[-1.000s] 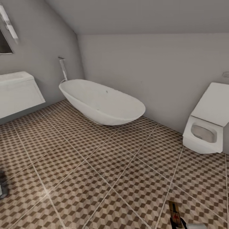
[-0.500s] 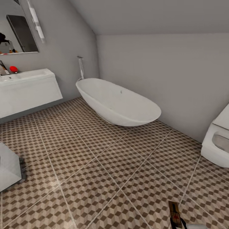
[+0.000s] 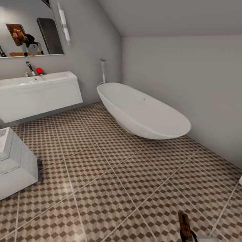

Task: Take the four mousetraps from the cabinet in the bathroom and place them on the bathroom floor. Make sure all four end up on the same floor surface, and ensure that at least two of them are either under or directly next to the same bathroom sink.

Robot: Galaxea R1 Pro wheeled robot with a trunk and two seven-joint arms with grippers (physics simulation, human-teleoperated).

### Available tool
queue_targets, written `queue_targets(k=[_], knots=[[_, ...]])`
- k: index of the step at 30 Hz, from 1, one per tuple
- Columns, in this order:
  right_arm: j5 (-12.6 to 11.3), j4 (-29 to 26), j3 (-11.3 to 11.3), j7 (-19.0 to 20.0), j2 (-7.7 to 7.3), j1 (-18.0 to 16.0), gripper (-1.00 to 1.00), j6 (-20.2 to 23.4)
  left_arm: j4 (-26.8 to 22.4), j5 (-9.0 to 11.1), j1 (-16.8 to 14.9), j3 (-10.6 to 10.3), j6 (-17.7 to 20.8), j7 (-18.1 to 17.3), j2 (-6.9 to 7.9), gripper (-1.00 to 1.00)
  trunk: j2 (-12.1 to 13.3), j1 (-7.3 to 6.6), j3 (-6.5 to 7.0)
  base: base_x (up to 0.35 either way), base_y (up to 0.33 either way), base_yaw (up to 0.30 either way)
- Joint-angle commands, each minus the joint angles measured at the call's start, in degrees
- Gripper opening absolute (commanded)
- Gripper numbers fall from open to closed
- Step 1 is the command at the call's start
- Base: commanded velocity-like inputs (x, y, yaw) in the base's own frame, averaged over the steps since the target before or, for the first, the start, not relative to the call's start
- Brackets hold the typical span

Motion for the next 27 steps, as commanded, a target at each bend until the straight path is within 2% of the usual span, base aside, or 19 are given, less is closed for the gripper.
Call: queue_targets(k=[1, 9, 19, 27], knots=[[-0.63, 0.02, -0.06, 0.56, 0.0, -0.01, -1.0, -0.17, 0.06, 0.01, -0.05, 0.17, -0.17, -0.11, -0.01, -1.0, -0.02, 0.02, -0.04, 0.188, 0.0, 0.288], [-0.63, 0.02, -0.06, 0.56, 0.0, -0.01, -1.0, -0.22, 0.06, 0.01, -0.05, 0.17, -0.17, -0.11, -0.01, -1.0, -0.02, 0.02, -0.04, 0.188, 0.0, 0.273], [-0.63, 0.01, -0.06, 0.65, -0.01, -0.01, -1.0, -0.24, 0.06, 0.01, -0.05, 0.17, -0.17, -0.11, -0.01, -1.0, -0.02, 0.02, -0.04, 0.188, 0.0, 0.043], [-0.63, 0.02, -0.06, 0.65, 0.0, -0.01, -1.0, -0.24, 0.06, 0.01, -0.05, 0.17, -0.17, -0.11, -0.01, -1.0, -0.02, 0.02, -0.04, 0.191, 0.0, 0.247]])
